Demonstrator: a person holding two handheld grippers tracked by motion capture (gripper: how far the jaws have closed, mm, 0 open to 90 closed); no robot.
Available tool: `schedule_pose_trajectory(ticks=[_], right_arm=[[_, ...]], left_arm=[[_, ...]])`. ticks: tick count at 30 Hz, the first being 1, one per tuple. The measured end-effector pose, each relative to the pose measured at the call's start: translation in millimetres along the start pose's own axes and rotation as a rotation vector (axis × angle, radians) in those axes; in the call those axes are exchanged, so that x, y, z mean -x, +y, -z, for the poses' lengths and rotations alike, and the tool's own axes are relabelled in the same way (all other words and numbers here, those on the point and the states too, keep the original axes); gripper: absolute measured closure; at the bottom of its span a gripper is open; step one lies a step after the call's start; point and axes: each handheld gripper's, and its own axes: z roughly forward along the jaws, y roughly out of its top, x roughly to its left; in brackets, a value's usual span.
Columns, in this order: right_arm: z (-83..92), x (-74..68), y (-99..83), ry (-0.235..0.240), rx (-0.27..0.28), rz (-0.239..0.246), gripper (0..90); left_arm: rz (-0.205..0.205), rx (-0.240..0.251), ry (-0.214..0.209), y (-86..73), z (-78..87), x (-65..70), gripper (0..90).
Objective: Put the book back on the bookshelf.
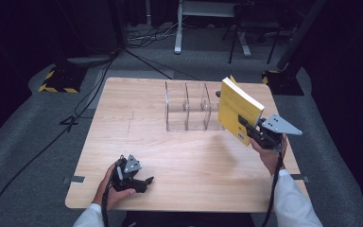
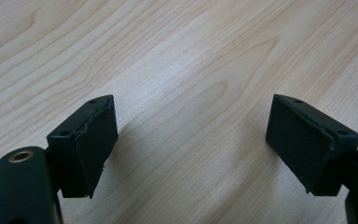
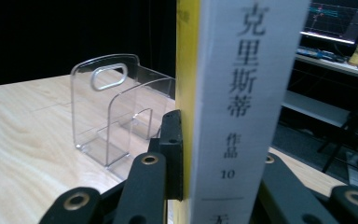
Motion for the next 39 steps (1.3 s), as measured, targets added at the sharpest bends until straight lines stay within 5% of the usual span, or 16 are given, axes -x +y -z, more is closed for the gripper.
schedule_pose_trajectory(ticks=[11, 39], right_arm=[[-25.6, 10.1, 6.8, -0.039, 0.007, -0.055, 75.9], [-91.2, 12.7, 18.7, -0.101, -0.024, -0.066, 75.9]], left_arm=[[0.013, -0.005, 0.009, 1.0, -1.4, 1.3, 14.1], [0.011, -0.004, 0.007, 0.9, -1.5, 1.5, 14.2]])
